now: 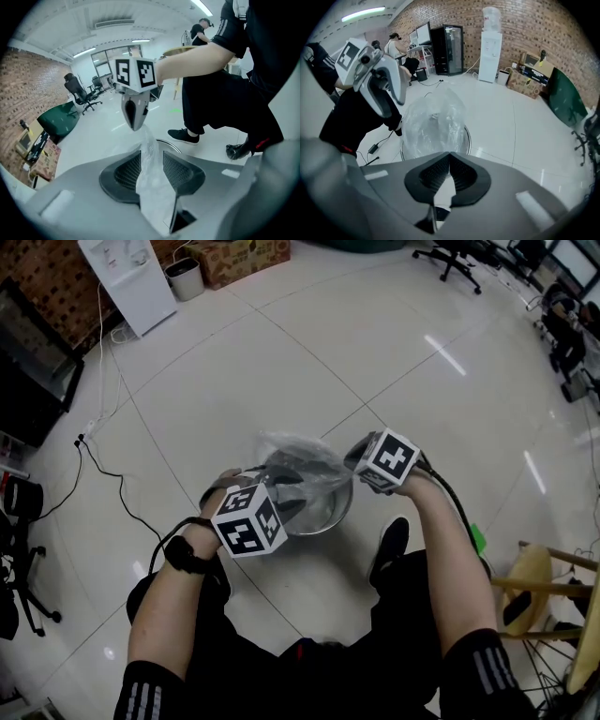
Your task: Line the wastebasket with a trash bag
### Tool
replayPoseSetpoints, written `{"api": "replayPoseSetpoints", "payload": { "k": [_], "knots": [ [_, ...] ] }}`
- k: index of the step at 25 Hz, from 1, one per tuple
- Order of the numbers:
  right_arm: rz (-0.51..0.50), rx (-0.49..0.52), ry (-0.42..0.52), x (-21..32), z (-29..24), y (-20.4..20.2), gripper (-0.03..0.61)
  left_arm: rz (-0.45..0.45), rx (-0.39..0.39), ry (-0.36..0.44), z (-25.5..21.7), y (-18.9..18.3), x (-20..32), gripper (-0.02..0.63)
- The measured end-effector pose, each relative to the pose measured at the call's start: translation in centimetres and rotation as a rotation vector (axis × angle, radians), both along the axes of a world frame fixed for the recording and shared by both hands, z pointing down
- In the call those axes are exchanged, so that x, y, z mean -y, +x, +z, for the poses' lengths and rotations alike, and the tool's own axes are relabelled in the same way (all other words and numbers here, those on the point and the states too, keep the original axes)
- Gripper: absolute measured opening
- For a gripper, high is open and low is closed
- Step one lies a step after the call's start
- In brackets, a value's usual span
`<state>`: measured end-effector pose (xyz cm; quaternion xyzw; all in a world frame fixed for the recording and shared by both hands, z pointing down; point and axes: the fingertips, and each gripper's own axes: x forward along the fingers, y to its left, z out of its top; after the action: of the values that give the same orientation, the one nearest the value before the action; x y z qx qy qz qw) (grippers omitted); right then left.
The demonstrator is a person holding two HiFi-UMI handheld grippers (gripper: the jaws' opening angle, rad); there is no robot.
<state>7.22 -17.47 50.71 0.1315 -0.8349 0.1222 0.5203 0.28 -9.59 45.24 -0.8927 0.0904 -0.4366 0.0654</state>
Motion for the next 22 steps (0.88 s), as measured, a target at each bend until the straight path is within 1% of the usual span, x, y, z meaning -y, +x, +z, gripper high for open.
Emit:
{"api": "replayPoseSetpoints", "payload": {
  "k": [2, 3, 5, 7, 10, 12, 15, 18, 19, 20, 22],
  "knots": [
    [-0.007, -0.039, -0.017, -0.5, 0.5, 0.9, 0.008, -0.036, 0.005, 0.012, -0.6, -1.4, 0.9, 0.145],
    [-0.008, -0.065, -0.026, -0.8, 0.9, 1.5, 0.008, -0.053, 0.019, 0.014, -0.6, -2.2, 1.3, 0.151],
    [-0.003, -0.122, -0.041, -1.2, 1.6, 2.9, 0.008, -0.078, 0.071, 0.011, 0.3, -3.7, 1.9, 0.168],
    [-0.009, -0.149, -0.064, -1.8, 2.1, 3.8, 0.007, -0.096, 0.132, 0.009, 1.8, -4.9, 2.3, 0.188],
    [-0.026, -0.166, -0.116, -3.1, 3.2, 4.4, 0.008, -0.143, 0.168, -0.007, 4.5, -6.1, 3.3, 0.208],
    [-0.049, -0.171, -0.146, -4.0, 4.0, 4.1, 0.008, -0.161, 0.198, -0.015, 6.2, -6.7, 3.7, 0.224],
    [-0.088, -0.169, -0.163, -5.0, 4.6, 3.2, 0.008, -0.146, 0.235, -0.041, 8.1, -6.4, 3.3, 0.23],
    [-0.12, -0.162, -0.16, -5.4, 4.6, 2.8, 0.007, -0.148, 0.256, -0.048, 9.5, -5.5, 3.2, 0.223],
    [-0.121, -0.163, -0.159, -5.5, 4.6, 2.7, 0.008, -0.152, 0.262, -0.052, 9.9, -5.4, 3.2, 0.197],
    [-0.124, -0.158, -0.155, -5.4, 4.6, 2.6, 0.008, -0.154, 0.27, -0.056, 10.3, -5.2, 3.2, 0.153],
    [-0.125, -0.144, -0.142, -5.3, 4.3, 2.4, 0.008, -0.157, 0.289, -0.053, 11.0, -5.1, 3.2, 0.025]
  ]
}}
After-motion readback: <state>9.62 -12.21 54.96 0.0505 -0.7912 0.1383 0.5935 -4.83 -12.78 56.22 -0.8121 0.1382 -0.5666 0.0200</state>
